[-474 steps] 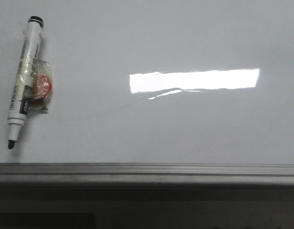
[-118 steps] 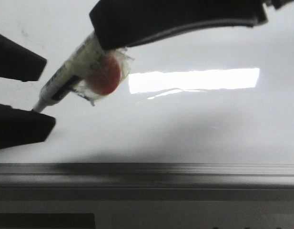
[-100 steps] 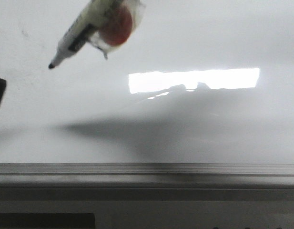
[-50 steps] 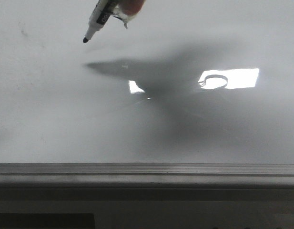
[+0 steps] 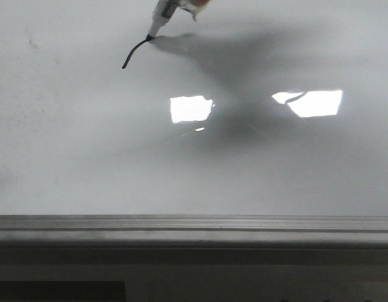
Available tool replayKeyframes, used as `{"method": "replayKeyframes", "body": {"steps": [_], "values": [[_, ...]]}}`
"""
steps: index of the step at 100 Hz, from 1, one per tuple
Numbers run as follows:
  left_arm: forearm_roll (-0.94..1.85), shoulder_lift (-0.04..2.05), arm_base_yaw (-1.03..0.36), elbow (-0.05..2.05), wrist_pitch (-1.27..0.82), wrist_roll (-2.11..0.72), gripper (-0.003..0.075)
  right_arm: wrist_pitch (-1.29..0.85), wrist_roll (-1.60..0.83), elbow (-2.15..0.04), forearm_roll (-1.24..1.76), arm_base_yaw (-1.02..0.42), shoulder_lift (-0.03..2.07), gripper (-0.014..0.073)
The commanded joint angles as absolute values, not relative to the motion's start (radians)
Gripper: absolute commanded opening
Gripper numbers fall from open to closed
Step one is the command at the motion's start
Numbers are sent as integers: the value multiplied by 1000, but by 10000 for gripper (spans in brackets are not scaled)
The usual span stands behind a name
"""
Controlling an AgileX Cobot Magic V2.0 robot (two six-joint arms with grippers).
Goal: Write number 3 on whiteboard
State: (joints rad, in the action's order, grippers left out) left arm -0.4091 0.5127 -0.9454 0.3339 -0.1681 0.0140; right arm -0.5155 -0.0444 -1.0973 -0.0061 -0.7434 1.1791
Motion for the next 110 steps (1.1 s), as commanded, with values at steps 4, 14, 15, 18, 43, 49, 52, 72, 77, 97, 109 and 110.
{"method": "replayKeyframes", "body": {"steps": [4,14,15,18,43,49,52,72,77,97,109,110], "values": [[-402,514,-951,362,-91,24,353,-561,-53,-1133,-51,-725,1132,-64],[-402,514,-951,362,-86,24,353,-612,-51,-1110,-17,-731,1133,-64],[-402,514,-951,362,-84,24,353,-607,-51,-1107,-11,-734,1132,-64],[-402,514,-951,362,-81,24,353,-596,-51,-1092,0,-741,1137,-64],[-402,514,-951,362,-61,24,353,-601,-44,-1076,-20,-780,1169,-64],[-402,514,-951,362,-61,24,353,-642,0,-1076,-55,-776,1152,-64],[-402,514,-951,362,-61,24,353,-665,18,-1075,-78,-776,1143,-64],[-402,514,-951,362,-61,24,353,-673,29,-1034,-44,-801,1126,-64],[-402,514,-951,362,-61,24,353,-648,29,-1025,-30,-819,1148,-64],[-404,514,-951,362,-61,24,353,-523,29,-1055,-30,-854,1231,-64],[-406,530,-951,362,-45,24,353,-536,29,-1064,-28,-867,1214,-64],[-406,534,-951,362,-38,24,353,-538,29,-1064,-28,-871,1209,-64]]}}
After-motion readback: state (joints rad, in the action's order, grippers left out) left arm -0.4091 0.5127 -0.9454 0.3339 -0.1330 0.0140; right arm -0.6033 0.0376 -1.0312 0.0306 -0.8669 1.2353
